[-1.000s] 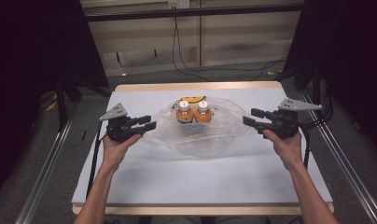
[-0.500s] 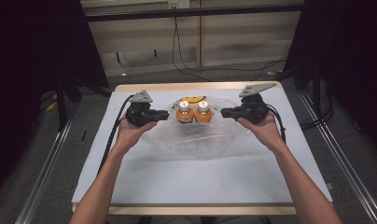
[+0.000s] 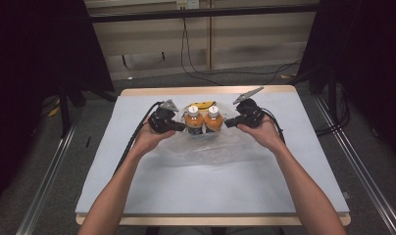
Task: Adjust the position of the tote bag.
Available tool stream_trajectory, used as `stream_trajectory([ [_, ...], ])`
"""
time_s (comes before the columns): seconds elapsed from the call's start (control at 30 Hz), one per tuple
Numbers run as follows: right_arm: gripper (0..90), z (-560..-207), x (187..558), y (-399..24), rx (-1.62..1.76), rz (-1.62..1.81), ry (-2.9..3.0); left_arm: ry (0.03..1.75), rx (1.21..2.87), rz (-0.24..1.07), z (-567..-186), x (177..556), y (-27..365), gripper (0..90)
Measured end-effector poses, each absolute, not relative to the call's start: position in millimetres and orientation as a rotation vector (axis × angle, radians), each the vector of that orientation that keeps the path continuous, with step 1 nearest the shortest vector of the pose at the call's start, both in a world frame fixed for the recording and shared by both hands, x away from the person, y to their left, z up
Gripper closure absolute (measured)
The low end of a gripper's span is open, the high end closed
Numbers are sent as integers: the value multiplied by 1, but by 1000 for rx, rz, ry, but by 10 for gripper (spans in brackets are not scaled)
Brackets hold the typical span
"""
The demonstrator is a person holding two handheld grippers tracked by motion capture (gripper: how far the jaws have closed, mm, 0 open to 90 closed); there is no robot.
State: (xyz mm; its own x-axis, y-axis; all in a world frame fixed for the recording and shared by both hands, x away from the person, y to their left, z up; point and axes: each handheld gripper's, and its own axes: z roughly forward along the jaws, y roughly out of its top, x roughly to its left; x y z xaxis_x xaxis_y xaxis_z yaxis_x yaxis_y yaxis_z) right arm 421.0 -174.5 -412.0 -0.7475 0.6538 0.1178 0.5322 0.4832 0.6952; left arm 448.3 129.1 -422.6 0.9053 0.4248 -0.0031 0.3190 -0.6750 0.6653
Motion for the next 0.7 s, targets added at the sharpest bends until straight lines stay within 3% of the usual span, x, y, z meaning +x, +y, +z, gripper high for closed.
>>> stream_trajectory([
  [0.33,900,-444,437,-168,1070,1046,2637,521,2424,161,-444,455,124,878],
  [0.7,900,-464,434,-158,1040,853,2706,457,2584,213,-463,443,124,893],
])
